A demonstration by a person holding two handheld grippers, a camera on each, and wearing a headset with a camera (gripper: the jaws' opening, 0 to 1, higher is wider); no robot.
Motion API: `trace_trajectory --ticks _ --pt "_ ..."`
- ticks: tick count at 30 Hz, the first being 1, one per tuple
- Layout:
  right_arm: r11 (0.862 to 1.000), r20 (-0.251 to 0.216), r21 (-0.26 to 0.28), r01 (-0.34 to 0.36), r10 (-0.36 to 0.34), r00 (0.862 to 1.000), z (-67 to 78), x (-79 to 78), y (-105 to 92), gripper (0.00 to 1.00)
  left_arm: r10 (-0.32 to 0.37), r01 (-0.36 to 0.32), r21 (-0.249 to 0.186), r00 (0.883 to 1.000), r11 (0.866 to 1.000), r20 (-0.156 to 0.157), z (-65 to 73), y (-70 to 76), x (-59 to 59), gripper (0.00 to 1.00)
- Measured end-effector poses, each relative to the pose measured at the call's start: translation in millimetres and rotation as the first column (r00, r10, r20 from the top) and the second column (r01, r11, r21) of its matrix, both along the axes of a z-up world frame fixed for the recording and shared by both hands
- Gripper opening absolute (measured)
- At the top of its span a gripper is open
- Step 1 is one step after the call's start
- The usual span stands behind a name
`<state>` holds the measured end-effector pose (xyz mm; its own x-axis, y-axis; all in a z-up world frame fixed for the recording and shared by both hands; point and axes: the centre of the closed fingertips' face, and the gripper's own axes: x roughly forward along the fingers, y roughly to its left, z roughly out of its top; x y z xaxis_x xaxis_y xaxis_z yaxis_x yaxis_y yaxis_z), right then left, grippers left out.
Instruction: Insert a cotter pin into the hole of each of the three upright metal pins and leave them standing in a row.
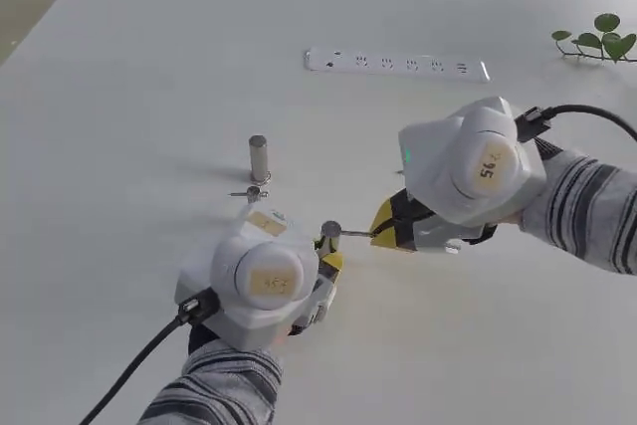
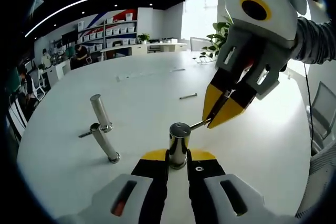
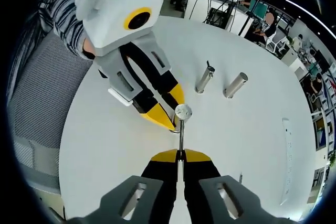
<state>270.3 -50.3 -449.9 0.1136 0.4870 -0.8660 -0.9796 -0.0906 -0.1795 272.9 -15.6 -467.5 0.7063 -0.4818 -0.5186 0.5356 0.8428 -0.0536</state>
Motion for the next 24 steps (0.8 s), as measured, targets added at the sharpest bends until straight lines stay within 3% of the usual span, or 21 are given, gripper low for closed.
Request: trace_trajectory --ticks 24 --pt "0.999 -0.027 0.039 0.021 -0.02 0.999 3.7 -2.4 12.4 0.0 -0.054 0.054 0.046 0.999 0.997 0.002 -4.2 0.6 -3.4 0.09"
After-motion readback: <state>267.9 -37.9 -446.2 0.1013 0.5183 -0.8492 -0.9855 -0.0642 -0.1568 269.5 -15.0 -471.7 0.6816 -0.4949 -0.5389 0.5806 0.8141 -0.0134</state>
